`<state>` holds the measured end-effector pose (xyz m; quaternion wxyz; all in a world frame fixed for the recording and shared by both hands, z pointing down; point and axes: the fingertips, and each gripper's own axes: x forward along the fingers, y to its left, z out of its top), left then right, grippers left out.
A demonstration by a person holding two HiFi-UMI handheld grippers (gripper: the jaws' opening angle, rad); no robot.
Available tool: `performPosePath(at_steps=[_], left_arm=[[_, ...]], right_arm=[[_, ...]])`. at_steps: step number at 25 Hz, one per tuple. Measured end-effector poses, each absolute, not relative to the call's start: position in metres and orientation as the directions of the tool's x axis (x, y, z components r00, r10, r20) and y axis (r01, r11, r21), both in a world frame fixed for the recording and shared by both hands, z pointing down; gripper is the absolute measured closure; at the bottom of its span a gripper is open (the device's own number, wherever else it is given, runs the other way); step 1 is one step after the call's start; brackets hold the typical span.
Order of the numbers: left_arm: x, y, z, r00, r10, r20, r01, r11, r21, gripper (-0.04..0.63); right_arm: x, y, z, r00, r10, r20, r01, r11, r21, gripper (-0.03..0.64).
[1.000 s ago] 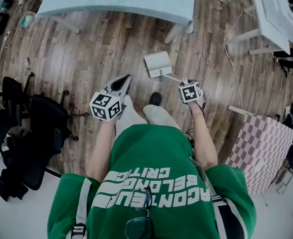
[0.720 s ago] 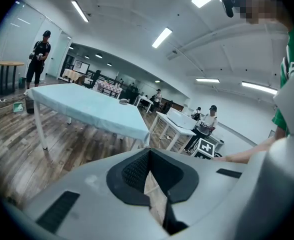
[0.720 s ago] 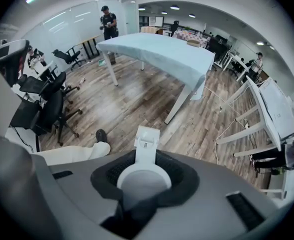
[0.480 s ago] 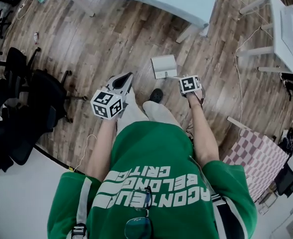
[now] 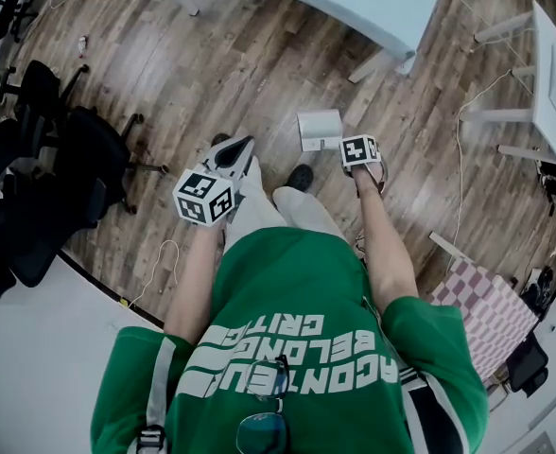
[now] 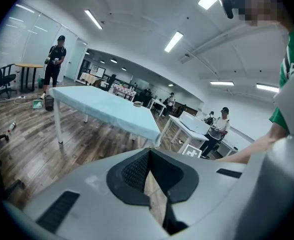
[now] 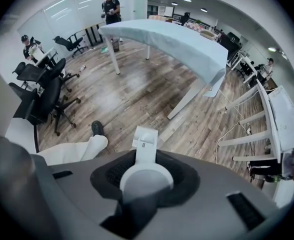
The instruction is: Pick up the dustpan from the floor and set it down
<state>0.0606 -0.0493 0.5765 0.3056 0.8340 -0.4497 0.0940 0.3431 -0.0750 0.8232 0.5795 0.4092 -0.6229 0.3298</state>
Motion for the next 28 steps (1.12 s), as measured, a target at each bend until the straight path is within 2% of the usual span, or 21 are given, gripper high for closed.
performPosePath(at_steps=[4, 10, 15, 20, 28], left_arm=[[0.064, -0.044, 0.579, 0.57, -0.696, 0.436, -0.812, -0.396, 0.429, 0.603], [0.071, -0.042, 0.576, 0.569, -0.698, 0.435, -0.814, -0.401, 0.422, 0.603], [0.07, -0.04, 0.574, 0.56, -0.706, 0.434, -0.82, -0.395, 0.415, 0.603], [0.074, -0.037, 0.57, 0.56, -0.714, 0.421, -0.819, -0.401, 0.41, 0.603], [0.093, -0.032, 0.558, 0.605, -0.697, 0.385, -0.789, -0.46, 0.407, 0.603]], right_arm=[[0.345, -0.076, 0.822, 0.006, -0.128, 0.992, -0.889, 0.453, 0.064, 0.495], [0.342, -0.081, 0.813, -0.066, -0.159, 0.985, -0.891, 0.454, 0.014, 0.474], [0.35, -0.076, 0.791, -0.039, -0.183, 0.982, -0.893, 0.448, 0.048, 0.46], [0.341, -0.081, 0.756, -0.13, -0.304, 0.944, -0.892, 0.451, 0.022, 0.46], [0.347, -0.069, 0.677, -0.191, -0.487, 0.853, -0.909, 0.415, 0.033, 0.46]])
